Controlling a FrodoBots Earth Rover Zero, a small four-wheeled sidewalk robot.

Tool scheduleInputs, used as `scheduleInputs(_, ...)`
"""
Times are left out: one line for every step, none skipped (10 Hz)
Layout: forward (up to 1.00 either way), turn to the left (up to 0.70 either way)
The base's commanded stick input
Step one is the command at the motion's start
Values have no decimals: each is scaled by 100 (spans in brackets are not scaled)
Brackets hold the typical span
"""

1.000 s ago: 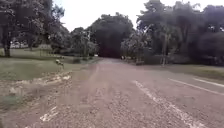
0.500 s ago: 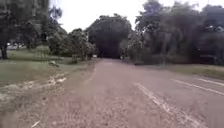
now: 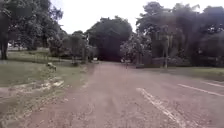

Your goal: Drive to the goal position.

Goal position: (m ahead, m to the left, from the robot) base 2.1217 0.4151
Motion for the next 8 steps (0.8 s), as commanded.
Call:
scheduleInputs(70, 0)
scheduleInputs(70, 0)
scheduleInputs(70, 0)
scheduleInputs(70, 0)
scheduleInputs(70, 0)
scheduleInputs(70, 0)
scheduleInputs(70, 0)
scheduleInputs(70, 0)
